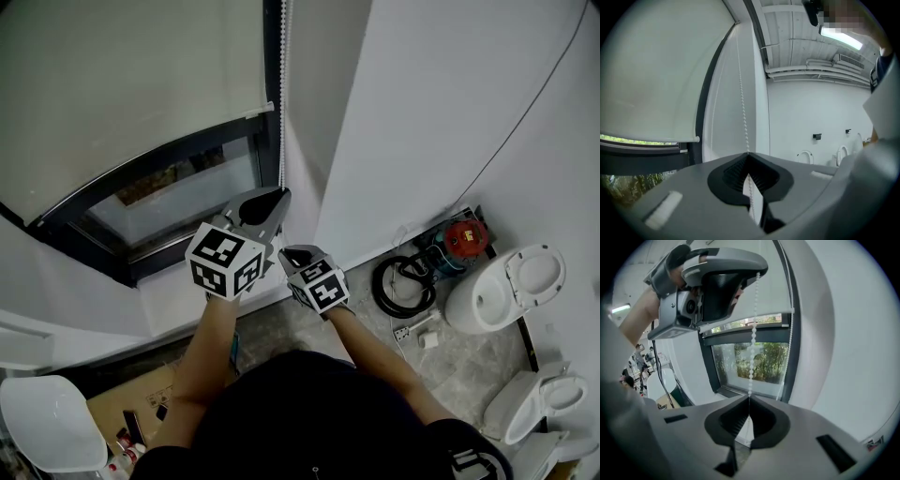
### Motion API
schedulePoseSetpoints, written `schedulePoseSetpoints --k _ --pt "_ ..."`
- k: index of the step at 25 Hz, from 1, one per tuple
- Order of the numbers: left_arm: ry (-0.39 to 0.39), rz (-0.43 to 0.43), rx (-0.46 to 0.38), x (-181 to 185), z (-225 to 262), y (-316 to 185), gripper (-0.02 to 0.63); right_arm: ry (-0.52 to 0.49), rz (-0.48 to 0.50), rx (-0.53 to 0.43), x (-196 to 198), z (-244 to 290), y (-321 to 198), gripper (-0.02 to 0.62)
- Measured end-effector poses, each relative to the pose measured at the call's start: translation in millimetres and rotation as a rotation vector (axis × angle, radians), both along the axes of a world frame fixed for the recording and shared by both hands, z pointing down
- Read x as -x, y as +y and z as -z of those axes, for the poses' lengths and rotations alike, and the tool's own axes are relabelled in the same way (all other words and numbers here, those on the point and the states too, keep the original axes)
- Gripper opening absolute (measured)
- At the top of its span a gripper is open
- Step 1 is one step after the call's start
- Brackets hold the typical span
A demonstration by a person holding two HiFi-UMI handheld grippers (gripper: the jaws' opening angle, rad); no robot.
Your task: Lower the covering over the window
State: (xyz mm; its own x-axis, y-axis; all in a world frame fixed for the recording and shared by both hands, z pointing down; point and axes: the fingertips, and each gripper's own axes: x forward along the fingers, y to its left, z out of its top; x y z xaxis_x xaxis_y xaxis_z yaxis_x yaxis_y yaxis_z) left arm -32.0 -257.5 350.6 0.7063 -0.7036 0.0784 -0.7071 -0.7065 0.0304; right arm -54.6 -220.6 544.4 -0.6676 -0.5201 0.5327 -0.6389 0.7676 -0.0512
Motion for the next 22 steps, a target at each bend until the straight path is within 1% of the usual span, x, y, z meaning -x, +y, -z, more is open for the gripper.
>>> schedulePoseSetpoints --k 3,8,11,16,22 --pt "-0.007 -0.003 0.06 -1.1 -26.8 2.5 0.011 0.022 0.005 0.07 -4.2 -24.3 9.4 0.012" --pt "-0.003 -0.002 0.152 -0.3 -69.3 6.6 0.011 0.099 0.038 0.16 -8.2 -62.9 26.1 0.014" --pt "-0.001 0.002 0.195 1.0 -91.3 8.7 0.011 0.153 0.039 0.215 -16.0 -87.6 34.6 0.014" --pt "-0.007 0.011 0.261 4.1 -120.2 14.2 0.011 0.206 0.054 0.272 -23.7 -109.3 50.7 0.014" --pt "-0.032 0.015 0.338 9.0 -156.7 21.2 0.011 0.212 0.073 0.295 -22.1 -118.9 59.1 0.014"
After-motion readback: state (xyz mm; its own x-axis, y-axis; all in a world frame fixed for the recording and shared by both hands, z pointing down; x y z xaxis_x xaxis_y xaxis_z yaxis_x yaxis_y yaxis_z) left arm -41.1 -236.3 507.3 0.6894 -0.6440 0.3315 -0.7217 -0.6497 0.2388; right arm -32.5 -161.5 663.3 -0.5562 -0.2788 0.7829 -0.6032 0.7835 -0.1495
